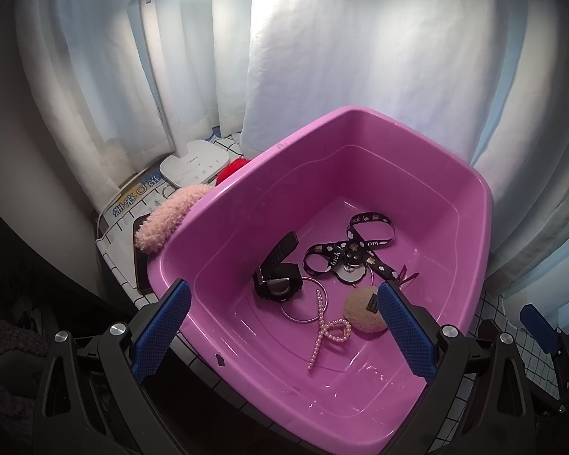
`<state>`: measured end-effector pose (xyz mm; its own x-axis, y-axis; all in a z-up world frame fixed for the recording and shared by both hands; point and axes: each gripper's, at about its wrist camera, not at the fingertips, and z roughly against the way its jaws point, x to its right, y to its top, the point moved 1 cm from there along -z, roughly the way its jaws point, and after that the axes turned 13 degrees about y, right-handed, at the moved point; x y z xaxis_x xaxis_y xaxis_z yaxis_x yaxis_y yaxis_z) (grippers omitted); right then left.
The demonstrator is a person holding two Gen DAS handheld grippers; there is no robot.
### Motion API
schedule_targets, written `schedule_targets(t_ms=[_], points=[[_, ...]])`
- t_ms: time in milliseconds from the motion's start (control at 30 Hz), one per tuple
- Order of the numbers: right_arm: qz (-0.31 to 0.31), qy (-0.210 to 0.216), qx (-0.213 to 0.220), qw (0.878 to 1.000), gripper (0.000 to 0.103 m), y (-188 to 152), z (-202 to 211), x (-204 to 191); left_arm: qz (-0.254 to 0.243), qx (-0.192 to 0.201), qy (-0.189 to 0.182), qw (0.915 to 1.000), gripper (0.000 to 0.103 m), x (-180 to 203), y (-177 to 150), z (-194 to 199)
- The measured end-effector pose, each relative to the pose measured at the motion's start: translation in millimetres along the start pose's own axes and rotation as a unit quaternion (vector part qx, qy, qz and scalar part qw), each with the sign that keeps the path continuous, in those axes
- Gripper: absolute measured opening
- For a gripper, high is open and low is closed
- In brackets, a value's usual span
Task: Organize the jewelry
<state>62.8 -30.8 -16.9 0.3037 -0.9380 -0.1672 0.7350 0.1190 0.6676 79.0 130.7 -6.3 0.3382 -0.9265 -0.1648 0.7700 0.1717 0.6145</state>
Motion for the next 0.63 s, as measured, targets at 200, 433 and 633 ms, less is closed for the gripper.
schedule_targets(t_ms=[200,433,633], points=[[-0.001,0.000,0.000,1.000,0.061,-0.4,0.2,0.4,0.004,0.017,0.003,0.9998,0.097,-3.1,-2.2,4.2],[-0.002,0.000,0.000,1.000,0.061,-1.2,-0.1,-0.5,-0.001,0.004,-0.001,1.0000,0.097,-1.5,0.2,2.1],[-0.003,0.000,0.000,1.000,0.061,-1.9,0.5,0.4,0.005,-0.004,-0.005,1.0000,0.097,-3.6,1.2,-0.2]])
